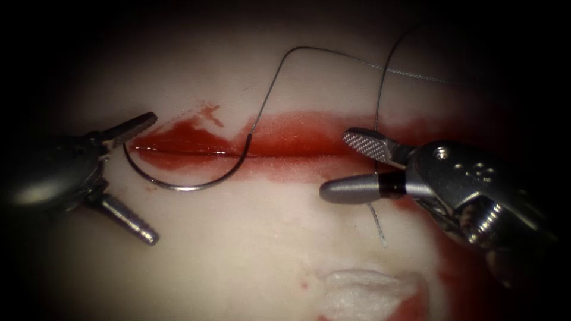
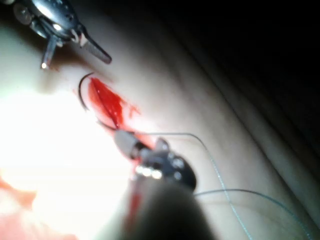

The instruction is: Wound Closure

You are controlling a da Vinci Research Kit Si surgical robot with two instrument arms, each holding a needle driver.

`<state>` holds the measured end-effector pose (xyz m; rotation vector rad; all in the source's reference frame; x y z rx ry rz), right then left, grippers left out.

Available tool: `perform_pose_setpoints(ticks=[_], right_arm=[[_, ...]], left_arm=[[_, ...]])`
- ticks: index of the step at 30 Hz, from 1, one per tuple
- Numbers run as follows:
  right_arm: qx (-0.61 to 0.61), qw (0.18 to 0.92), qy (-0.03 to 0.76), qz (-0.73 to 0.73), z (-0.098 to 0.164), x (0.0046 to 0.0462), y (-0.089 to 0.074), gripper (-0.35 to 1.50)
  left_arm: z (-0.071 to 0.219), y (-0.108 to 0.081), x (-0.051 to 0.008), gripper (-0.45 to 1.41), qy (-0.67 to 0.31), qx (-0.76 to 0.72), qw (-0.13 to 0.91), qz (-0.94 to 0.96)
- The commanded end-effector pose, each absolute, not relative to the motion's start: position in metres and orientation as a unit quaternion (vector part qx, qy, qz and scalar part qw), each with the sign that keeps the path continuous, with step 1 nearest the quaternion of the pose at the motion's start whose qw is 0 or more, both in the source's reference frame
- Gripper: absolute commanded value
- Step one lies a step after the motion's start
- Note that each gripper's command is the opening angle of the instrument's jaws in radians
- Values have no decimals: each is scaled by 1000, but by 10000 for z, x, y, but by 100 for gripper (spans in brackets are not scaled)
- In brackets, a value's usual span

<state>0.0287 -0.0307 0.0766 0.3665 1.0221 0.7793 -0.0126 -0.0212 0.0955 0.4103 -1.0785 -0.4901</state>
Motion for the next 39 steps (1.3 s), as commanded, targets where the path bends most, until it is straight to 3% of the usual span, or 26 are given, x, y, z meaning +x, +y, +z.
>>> perform_pose_setpoints(ticks=[1, 14, 19, 22, 23, 25, 28, 39], right_arm=[[169, 784, 476, 360, 766, 297, -298, 98], [169, 784, 475, 361, 765, 304, -301, 111], [170, 784, 476, 361, 764, 301, -300, 108], [172, 783, 475, 362, 763, 298, -297, 101], [172, 783, 475, 362, 763, 297, -296, 101], [174, 782, 474, 365, 762, 295, -294, 101], [171, 781, 474, 368, 760, 294, -293, 101], [170, 781, 473, 370, 759, 295, -293, 101]], left_arm=[[951, -201, -131, 109, -507, 189, 809, -228], [949, -193, -127, 113, -501, 179, 816, -225], [954, -190, -126, 111, -443, 166, 852, -225], [957, -193, -122, 69, -406, 145, 886, -170], [958, -194, -121, 66, -398, 134, 896, -143], [962, -195, -120, 83, -384, 115, 911, -100], [967, -198, -121, 86, -381, 102, 915, -81], [971, -200, -129, 69, -376, 56, 925, 14]])
